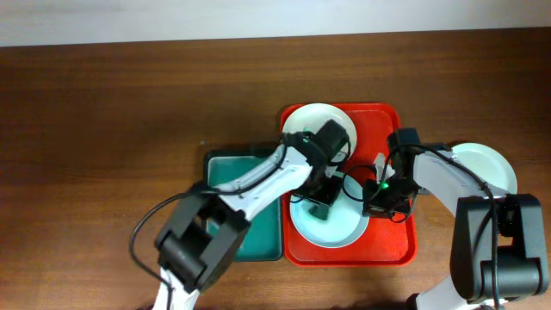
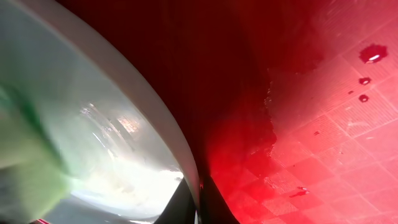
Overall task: Clean dirty plates on tray and stack at the side
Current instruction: 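Scrub the held plate with the sponge in the left gripper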
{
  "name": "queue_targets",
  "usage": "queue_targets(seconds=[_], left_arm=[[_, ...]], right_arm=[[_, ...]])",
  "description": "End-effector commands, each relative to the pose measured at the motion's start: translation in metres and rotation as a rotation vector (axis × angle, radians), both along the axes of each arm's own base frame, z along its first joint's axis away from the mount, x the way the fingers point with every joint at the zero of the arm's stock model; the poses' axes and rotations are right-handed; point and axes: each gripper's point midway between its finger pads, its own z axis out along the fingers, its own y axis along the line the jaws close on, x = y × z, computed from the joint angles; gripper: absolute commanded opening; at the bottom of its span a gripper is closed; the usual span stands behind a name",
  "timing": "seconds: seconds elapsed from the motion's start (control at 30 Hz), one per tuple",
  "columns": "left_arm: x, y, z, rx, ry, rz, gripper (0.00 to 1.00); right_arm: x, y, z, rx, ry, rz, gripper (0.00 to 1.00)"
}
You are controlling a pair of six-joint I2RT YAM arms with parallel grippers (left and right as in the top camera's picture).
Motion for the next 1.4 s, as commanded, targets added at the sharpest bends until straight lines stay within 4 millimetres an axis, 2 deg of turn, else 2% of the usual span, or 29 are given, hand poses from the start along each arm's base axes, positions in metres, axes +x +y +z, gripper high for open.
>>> queue_targets(seconds=[0.0, 0.07, 0.1, 0.13, 0.17, 0.2, 0.27, 0.3, 0.33, 0.37, 0.4, 0.47, 0.57, 0.63, 0.67, 0.73, 0.77, 0.83, 0.9, 0.97, 1.0, 1.03, 1.07, 1.1, 1.13, 1.2, 1.3, 1.37], left_arm=[[-0.008, -0.021, -0.019, -0.090, 0.111, 0.000, 0.00], [0.005, -0.002, -0.037, 0.012, 0.057, 0.031, 0.00], [0.017, 0.017, -0.042, 0.100, 0.000, 0.054, 0.00], [0.037, 0.057, -0.046, 0.299, -0.115, 0.111, 0.00], [0.047, 0.086, -0.044, 0.434, -0.182, 0.135, 0.00], [0.050, 0.104, -0.042, 0.512, -0.200, 0.139, 0.00], [0.048, 0.115, -0.041, 0.539, -0.179, 0.146, 0.00], [0.046, 0.112, -0.042, 0.523, -0.163, 0.146, 0.00], [0.039, 0.098, -0.045, 0.454, -0.114, 0.144, 0.00], [0.025, 0.056, -0.045, 0.236, 0.007, 0.135, 0.00], [0.015, 0.009, -0.034, -0.007, 0.108, 0.106, 0.00], [0.001, -0.027, -0.020, -0.178, 0.169, 0.048, 0.00], [-0.020, -0.038, -0.021, -0.175, 0.165, -0.051, 0.00], [-0.034, -0.036, -0.021, -0.156, 0.211, -0.062, 0.00], [-0.038, -0.027, -0.022, -0.128, 0.232, -0.072, 0.00], [-0.024, 0.005, -0.033, 0.004, 0.192, -0.024, 0.00], [-0.010, 0.026, -0.039, 0.103, 0.142, 0.028, 0.00], [0.034, 0.085, -0.047, 0.366, -0.054, 0.153, 0.00], [0.051, 0.108, -0.044, 0.485, -0.157, 0.167, 0.00], [0.057, 0.123, -0.033, 0.581, -0.209, 0.209, 0.00], [0.061, 0.123, -0.028, 0.598, -0.235, 0.207, 0.00], [0.060, 0.117, -0.029, 0.565, -0.221, 0.209, 0.00], [0.054, 0.101, -0.033, 0.487, -0.173, 0.202, 0.00], [0.041, 0.067, -0.037, 0.309, -0.066, 0.169, 0.00], [0.029, 0.019, -0.031, 0.080, 0.036, 0.139, 0.00], [0.022, -0.025, -0.021, -0.102, 0.061, 0.081, 0.00], [0.001, -0.046, -0.019, -0.126, 0.063, 0.019, 0.00], [-0.013, -0.050, -0.020, -0.115, 0.066, -0.036, 0.00]], right_arm=[[-0.011, -0.005, -0.012, -0.038, 0.043, 0.001, 0.05], [-0.011, -0.005, -0.012, -0.038, 0.044, 0.001, 0.05], [-0.011, -0.005, -0.012, -0.038, 0.044, 0.001, 0.05], [-0.011, -0.005, -0.012, -0.038, 0.044, 0.001, 0.05], [-0.011, -0.005, -0.012, -0.038, 0.044, 0.001, 0.05], [-0.011, -0.005, -0.012, -0.038, 0.044, 0.001, 0.05], [-0.011, -0.005, -0.012, -0.038, 0.044, 0.001, 0.05], [-0.011, -0.005, -0.012, -0.038, 0.044, 0.001, 0.05], [-0.011, -0.005, -0.012, -0.038, 0.044, 0.001, 0.05], [-0.011, -0.005, -0.012, -0.038, 0.044, 0.001, 0.05], [-0.011, -0.005, -0.012, -0.038, 0.044, 0.001, 0.05], [-0.011, -0.005, -0.012, -0.038, 0.044, 0.001, 0.05], [-0.011, -0.005, -0.012, -0.038, 0.044, 0.001, 0.05], [-0.011, -0.005, -0.012, -0.038, 0.044, 0.001, 0.05], [-0.011, -0.005, -0.012, -0.038, 0.044, 0.001, 0.05], [-0.011, -0.005, -0.012, -0.038, 0.044, 0.001, 0.05], [-0.011, -0.005, -0.012, -0.038, 0.044, 0.001, 0.05], [-0.011, -0.005, -0.012, -0.038, 0.044, 0.001, 0.05], [-0.011, -0.005, -0.012, -0.038, 0.044, 0.001, 0.05], [-0.011, -0.005, -0.012, -0.038, 0.044, 0.001, 0.05], [-0.011, -0.005, -0.012, -0.038, 0.044, 0.001, 0.05], [-0.011, -0.005, -0.012, -0.038, 0.044, 0.001, 0.05], [-0.011, -0.005, -0.012, -0.038, 0.044, 0.001, 0.05], [-0.011, -0.005, -0.012, -0.038, 0.043, 0.001, 0.05], [-0.010, -0.005, -0.012, -0.038, 0.040, 0.001, 0.05], [-0.010, -0.005, -0.012, -0.038, 0.039, 0.001, 0.05], [-0.010, -0.005, -0.012, -0.038, 0.039, 0.001, 0.05], [-0.009, -0.005, -0.012, -0.038, 0.037, 0.001, 0.05]])
